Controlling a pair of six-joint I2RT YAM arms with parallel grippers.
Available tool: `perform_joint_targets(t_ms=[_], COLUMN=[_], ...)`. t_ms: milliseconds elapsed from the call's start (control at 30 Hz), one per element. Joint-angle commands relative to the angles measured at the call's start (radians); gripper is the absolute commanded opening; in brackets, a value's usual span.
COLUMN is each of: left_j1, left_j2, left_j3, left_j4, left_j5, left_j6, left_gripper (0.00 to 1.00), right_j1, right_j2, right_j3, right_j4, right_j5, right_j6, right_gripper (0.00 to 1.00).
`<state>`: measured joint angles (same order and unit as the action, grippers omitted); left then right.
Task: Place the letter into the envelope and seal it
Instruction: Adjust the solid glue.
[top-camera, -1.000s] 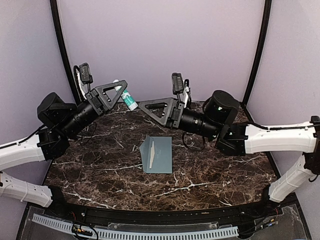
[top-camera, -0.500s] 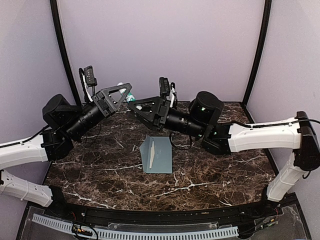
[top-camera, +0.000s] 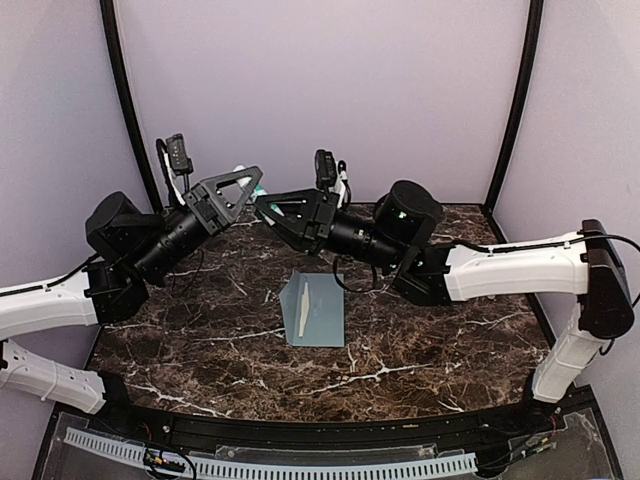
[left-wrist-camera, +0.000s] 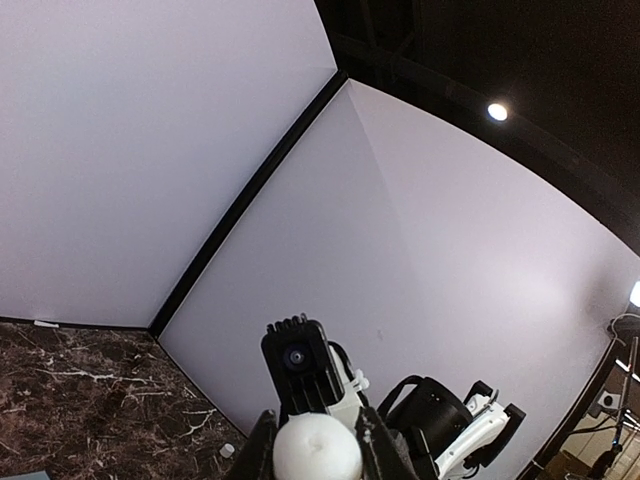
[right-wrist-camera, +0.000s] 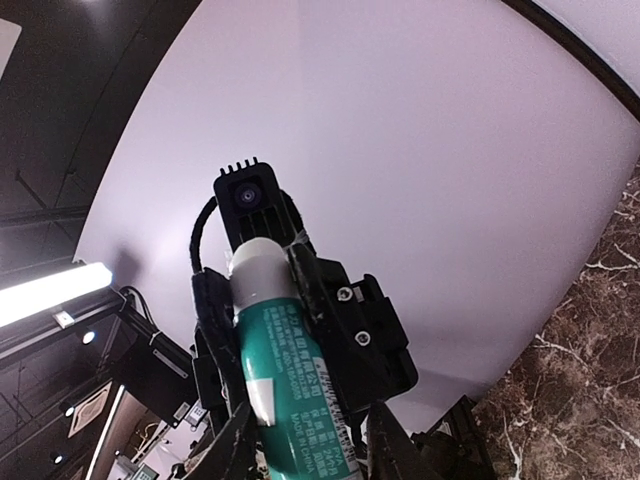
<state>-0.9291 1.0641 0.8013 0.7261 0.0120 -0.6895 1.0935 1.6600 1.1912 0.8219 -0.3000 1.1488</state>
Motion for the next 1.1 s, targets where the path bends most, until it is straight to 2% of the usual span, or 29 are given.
perform_joint_targets(t_ms=[0,133,200,300,400,467,533,667,833,1067], left_j1=[-0.005,-0.004,-0.006,-0.005,-0.005,-0.005,-0.005,-0.004,0.009,0.097], left_j2=[0.001,-0.004,-0.008,-0.012,-0.019,-0.022,-0.027,-0.047,-0.094,-0.087], left_j3=[-0.018,-0.026,-0.030,-0.034,-0.036,-0.035,-0.032,-0.005,0.036,0.099], left_j4=[0.035,0.038,0.036,0.022,0.008,-0.001,-0.014,-0.106,-0.296,-0.422], left_j5=[-0.001,-0.001,-0.001,0.000,0.002,0.012,0.028,0.064,0.124,0.348], left_j6=[-0.004,-0.021,-0.030,-0.046,-0.055,-0.061,-0.064,-0.069,-0.071,-0.102], left_gripper=[0.00,0.00,0.04,0.19,0.26,0.40,0.62,0.78,0.86,0.88], right_j1=[-0.009,-0.015,-0.018,-0.021,-0.025,-0.028,-0.031,-0.047,-0.079,-0.155], right_j2=[0.010,0.002,-0.004,-0.014,-0.026,-0.036,-0.045,-0.080,-0.137,-0.195], right_j3=[0.037,0.022,0.009,-0.012,-0.025,-0.034,-0.042,-0.063,-0.079,-0.036], right_j4=[0.092,0.106,0.120,0.132,0.124,0.123,0.114,0.073,-0.044,-0.287], right_j5=[-0.014,-0.003,0.000,0.006,0.016,0.021,0.026,0.039,0.022,-0.165], right_j6=[0.014,0.002,0.001,-0.005,-0.020,-0.026,-0.036,-0.062,-0.113,-0.194], right_gripper=[0.32,0.19,0.13,0.09,0.06,0.05,0.05,0.05,0.04,0.04])
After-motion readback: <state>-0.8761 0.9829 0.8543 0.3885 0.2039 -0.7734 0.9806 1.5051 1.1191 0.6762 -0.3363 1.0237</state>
